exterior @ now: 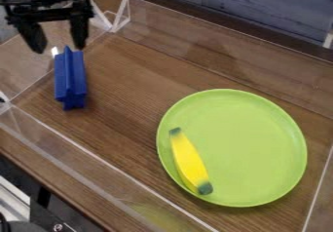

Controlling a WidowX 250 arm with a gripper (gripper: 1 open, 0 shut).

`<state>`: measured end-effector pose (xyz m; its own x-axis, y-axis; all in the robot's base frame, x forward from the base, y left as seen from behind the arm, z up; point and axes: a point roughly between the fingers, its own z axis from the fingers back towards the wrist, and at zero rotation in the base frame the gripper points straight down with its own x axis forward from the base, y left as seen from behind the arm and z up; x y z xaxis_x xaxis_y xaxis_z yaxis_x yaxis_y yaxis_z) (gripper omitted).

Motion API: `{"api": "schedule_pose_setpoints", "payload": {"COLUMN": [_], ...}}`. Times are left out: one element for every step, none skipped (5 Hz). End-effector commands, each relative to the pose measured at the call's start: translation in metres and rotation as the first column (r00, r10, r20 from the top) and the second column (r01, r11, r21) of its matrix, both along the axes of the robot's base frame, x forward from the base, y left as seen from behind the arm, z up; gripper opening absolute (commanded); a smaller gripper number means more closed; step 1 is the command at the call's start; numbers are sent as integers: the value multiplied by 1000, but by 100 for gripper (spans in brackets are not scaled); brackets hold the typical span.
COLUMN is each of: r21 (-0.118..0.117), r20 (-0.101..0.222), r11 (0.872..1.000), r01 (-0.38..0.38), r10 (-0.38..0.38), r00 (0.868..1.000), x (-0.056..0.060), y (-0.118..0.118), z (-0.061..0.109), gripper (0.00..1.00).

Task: Put the blue object in the green plate

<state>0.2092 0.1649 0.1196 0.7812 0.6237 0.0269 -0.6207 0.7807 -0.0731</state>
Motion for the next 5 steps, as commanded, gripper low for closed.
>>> {"api": "schedule_pose_setpoints", "payload": {"r21": [13,0,-10,-22,-35], "r20": [23,23,20,19,19], "r11": [999,998,997,995,993], "r01": [-31,-55,-73,-94,-114], "r10": [31,55,73,95,114], "r00": [999,998,997,995,993], "x": [1,2,4,6,9], "y": [10,12,14,17,19], "z": [-1,-10,-18,-25,-30], "gripper": [100,100,100,100,100]}}
